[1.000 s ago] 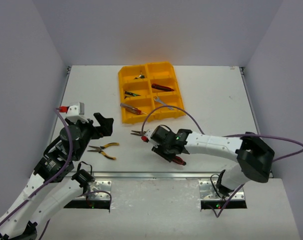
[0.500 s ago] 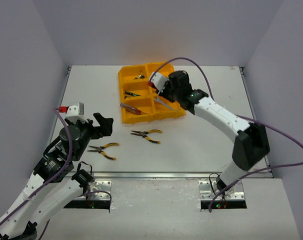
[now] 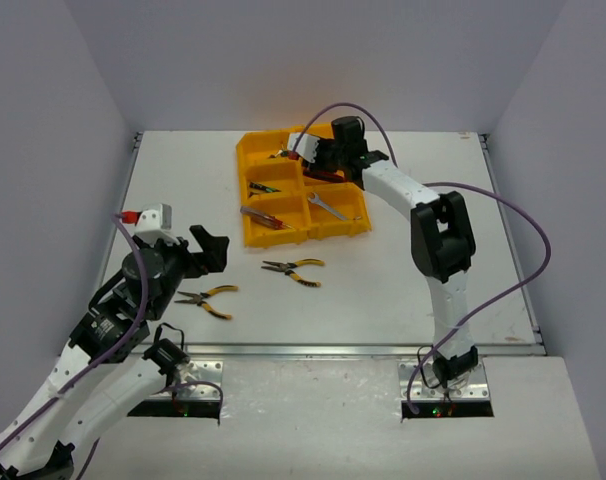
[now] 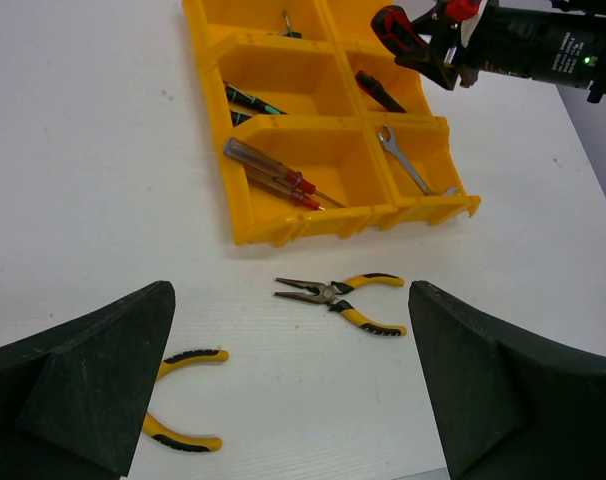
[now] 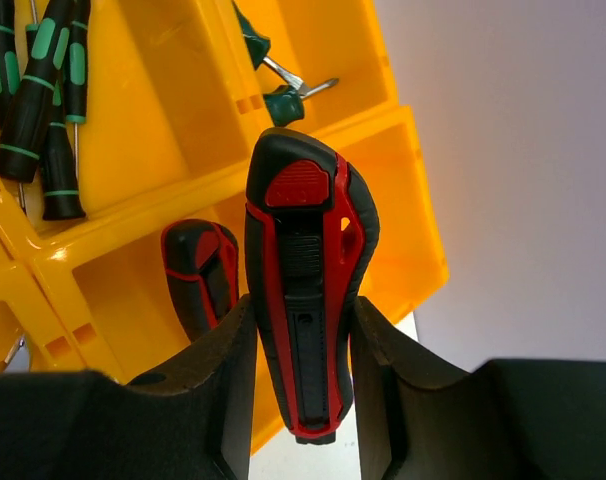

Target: Sort the tools into containers

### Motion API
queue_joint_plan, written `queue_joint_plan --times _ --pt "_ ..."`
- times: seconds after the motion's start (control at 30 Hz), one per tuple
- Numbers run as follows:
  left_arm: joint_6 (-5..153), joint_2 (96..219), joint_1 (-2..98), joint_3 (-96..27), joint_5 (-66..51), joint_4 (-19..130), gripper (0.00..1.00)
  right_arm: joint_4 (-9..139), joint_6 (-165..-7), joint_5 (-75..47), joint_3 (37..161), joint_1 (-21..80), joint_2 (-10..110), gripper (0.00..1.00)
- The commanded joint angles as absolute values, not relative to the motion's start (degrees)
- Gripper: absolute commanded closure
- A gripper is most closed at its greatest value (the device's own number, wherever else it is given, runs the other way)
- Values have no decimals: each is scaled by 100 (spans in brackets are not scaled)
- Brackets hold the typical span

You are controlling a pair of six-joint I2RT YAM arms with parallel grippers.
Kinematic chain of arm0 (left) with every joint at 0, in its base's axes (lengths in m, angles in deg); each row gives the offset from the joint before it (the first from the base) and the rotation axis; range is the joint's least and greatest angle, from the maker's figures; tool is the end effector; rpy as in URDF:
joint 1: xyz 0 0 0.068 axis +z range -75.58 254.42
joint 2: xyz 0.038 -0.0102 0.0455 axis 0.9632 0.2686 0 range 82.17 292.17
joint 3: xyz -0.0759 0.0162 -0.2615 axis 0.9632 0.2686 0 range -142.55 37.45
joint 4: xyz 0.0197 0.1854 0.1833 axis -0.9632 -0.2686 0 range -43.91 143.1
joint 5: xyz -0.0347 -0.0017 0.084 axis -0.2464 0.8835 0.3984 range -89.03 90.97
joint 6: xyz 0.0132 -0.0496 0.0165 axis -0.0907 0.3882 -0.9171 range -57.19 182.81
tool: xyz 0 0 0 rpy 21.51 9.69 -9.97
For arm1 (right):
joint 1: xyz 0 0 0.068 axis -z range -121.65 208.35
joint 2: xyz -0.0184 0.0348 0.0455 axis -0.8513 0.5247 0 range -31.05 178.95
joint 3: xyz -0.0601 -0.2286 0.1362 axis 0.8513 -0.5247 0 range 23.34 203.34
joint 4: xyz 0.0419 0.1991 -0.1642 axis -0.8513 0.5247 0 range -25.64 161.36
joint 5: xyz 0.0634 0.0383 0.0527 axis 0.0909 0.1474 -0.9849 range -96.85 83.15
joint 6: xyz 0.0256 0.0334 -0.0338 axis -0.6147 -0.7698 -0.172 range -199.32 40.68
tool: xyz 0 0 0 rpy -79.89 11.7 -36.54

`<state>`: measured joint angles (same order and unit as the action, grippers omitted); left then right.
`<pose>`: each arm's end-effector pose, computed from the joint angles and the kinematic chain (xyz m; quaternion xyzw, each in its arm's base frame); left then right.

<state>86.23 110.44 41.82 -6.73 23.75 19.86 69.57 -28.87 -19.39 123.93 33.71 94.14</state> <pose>0.0990 -0.0469 0.3317 -0.0535 0.7965 -0.1324 0.5875 0.4642 0.2215 0.2277 -0.5675 0.6485 -0.0193 0.5069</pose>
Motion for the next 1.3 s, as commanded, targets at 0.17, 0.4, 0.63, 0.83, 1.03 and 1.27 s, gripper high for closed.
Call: queue_joint_plan --times 0.17,0.4,0.63,0.83,1.03,1.27 --pt "8557 11056 4242 -693 2242 2242 0 6529 -2537 -2508 12437 3506 9467 65" --pt "8557 11073 4238 -693 2254 2242 0 6594 -2597 -2352 12465 3506 9294 1" --pt "8592 11070 4234 -705 2390 2208 0 6688 -2855 -2279 12366 3501 8870 1" --pt "8713 11140 4263 -745 2731 2090 0 6552 -5179 -2030 12010 3385 7860 1" --pt "9277 11332 4446 -903 3771 1694 0 7752 -8050 -2458 11622 3331 6984 1" --pt "10104 11495 4709 -1132 4693 951 0 6604 -9231 -2935 9348 2750 5349 1"
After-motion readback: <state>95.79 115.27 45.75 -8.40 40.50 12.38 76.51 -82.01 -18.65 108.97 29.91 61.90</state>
